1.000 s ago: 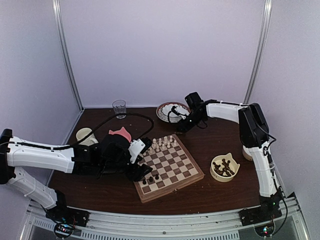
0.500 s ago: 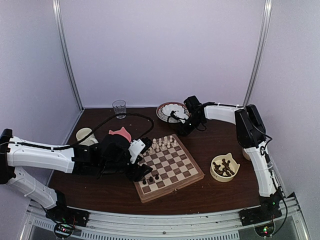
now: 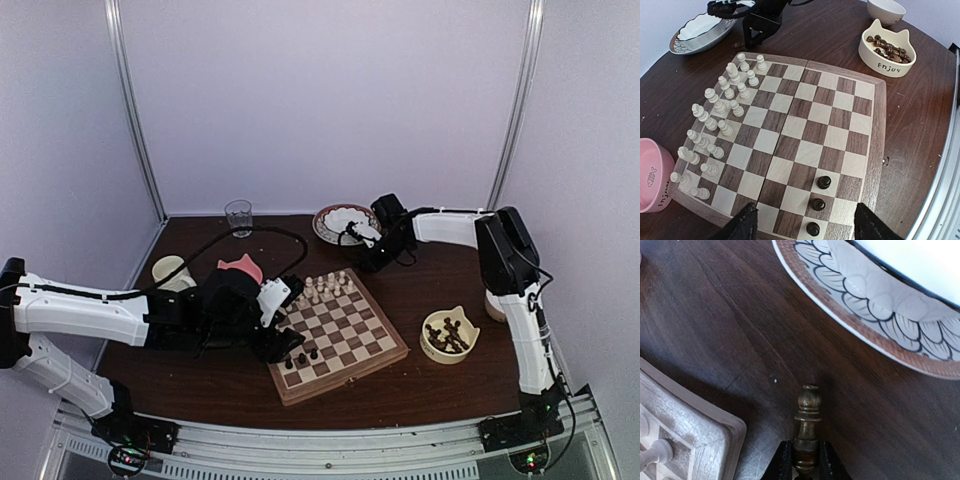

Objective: Set up the chess pieces on the board
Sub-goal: Pick up the chess pile from the center of the board, then pass from the right arm to the left

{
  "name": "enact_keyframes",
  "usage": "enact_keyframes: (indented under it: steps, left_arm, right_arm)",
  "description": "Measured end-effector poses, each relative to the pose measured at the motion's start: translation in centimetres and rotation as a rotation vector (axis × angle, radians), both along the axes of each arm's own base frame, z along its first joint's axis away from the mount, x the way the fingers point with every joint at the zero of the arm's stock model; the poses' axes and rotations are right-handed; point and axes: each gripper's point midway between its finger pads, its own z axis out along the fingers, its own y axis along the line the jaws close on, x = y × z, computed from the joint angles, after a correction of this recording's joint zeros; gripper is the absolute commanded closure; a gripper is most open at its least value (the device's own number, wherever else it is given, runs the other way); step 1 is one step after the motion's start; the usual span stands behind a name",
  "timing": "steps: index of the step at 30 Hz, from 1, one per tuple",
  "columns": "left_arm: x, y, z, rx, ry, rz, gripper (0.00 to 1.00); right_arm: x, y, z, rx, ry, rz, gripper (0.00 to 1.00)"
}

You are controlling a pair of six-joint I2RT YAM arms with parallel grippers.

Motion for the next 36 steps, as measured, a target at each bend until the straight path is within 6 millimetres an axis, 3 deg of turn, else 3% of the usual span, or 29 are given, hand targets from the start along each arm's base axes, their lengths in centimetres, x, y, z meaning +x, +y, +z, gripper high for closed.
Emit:
enact_keyframes:
  steps: [5,9,12,14,18,24,31,36]
  left_arm:
    - [0.0,0.0,0.0,0.0,0.0,0.0,0.34]
    - [0.0,0.0,0.0,-0.001,0.002,-0.001,0.34]
    - [0.0,0.0,0.0,-0.006,0.008,0.003,0.33]
    - [-0.1,-0.1,0.0,-0.011,0.014,0.005,0.32]
    - [-0.2,-0.3,0.1,-0.025,0.027,0.004,0.31]
    - [-0.6,-0.6,0.3,-0.065,0.047,-0.008,0.06]
    - [-0.6,0.0,1.2,-0.147,0.057,-0.029,0.08]
    - [1.2,1.7,1.9,-0.275,0.127,0.006,0.09]
  right_arm:
    - [-1.5,-1.0,2.8,0.055,-0.008,-0.083,0.88]
    - [-2.7,-1.5,7.9,0.161,-0.056,-0.163,0.87]
    - [-4.3,-2.0,11.9,0.26,-0.087,-0.215,0.88]
    - [-5.9,-2.0,13.6,0.33,-0.089,-0.226,0.88]
    - [-9.8,-1.7,13.6,0.375,-0.052,-0.217,0.89]
    - [-17.3,0.8,12.3,0.431,-0.008,-0.109,0.88]
    - [-22.6,5.0,11.9,0.504,-0.022,0.072,0.88]
    - [-25.9,8.4,12.2,0.52,-0.04,0.211,0.88]
